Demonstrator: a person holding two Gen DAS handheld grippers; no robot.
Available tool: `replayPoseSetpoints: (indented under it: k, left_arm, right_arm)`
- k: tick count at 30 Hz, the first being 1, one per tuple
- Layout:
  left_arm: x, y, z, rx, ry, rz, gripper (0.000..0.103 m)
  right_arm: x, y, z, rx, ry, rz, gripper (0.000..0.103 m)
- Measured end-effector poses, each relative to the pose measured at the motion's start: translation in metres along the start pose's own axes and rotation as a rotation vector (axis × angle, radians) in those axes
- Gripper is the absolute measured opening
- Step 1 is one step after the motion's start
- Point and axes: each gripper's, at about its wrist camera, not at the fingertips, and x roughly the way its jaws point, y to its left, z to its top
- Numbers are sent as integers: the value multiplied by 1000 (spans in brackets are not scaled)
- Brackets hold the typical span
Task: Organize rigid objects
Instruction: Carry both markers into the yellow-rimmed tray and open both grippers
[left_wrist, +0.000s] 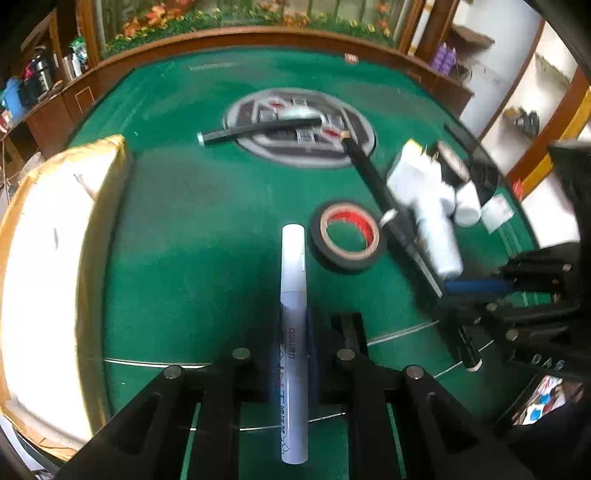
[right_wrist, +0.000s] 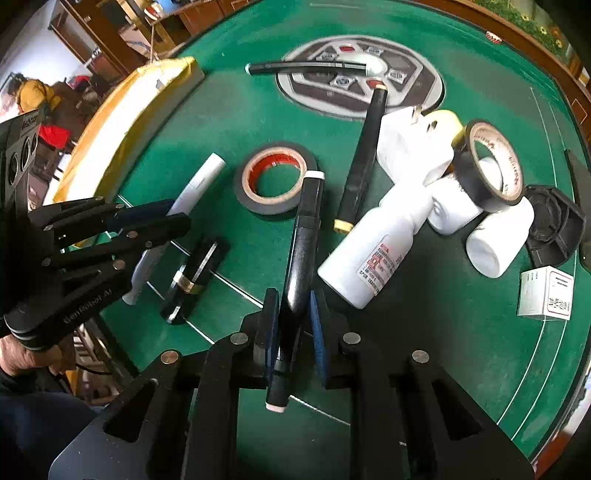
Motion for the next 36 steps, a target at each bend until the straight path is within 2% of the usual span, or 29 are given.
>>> replayPoseSetpoints:
  k: [9, 15, 36]
  left_arm:
    - [-36, 17, 7, -52, -94, 14, 13]
    - [-55, 32, 4, -95, -136, 37, 13]
    - [-95, 107, -24, -224, -195, 121, 13]
  right_arm:
    - [-24, 36, 10, -158, -70, -93, 16]
    - [-26, 65, 20, -250, -93, -120, 16]
    - [-25, 161, 59, -426, -154, -93, 16]
